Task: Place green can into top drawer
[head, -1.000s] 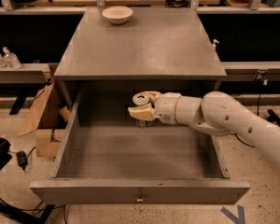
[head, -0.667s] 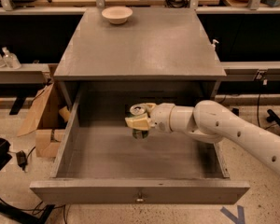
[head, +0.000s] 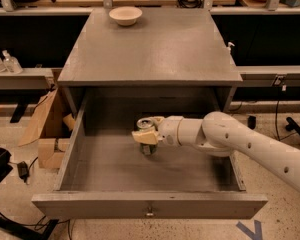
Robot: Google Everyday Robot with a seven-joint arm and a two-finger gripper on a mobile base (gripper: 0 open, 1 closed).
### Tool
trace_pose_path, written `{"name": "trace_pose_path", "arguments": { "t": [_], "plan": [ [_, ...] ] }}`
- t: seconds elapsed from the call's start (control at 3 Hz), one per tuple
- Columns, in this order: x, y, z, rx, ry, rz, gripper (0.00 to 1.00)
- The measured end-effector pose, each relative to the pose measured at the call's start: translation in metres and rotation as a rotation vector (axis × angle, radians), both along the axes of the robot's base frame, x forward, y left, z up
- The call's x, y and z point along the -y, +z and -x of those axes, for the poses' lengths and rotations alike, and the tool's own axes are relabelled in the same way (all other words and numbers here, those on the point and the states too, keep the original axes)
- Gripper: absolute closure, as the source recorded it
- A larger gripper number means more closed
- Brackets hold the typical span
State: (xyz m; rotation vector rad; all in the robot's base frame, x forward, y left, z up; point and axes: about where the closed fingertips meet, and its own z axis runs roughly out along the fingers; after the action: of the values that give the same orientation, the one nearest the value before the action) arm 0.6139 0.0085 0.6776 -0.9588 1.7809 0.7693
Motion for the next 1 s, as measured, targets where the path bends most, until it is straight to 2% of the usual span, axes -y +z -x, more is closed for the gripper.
{"name": "trace_pose_path", "arguments": {
  "t": [0.67,1.0],
  "plan": [
    [-0.0040,-0.0003,0.0009,-0.001,0.007,-0.001,0.30],
    [-0.0075,-0.0005,0.0016,-0.002,0.013,-0.002,0.00]
  ]
}}
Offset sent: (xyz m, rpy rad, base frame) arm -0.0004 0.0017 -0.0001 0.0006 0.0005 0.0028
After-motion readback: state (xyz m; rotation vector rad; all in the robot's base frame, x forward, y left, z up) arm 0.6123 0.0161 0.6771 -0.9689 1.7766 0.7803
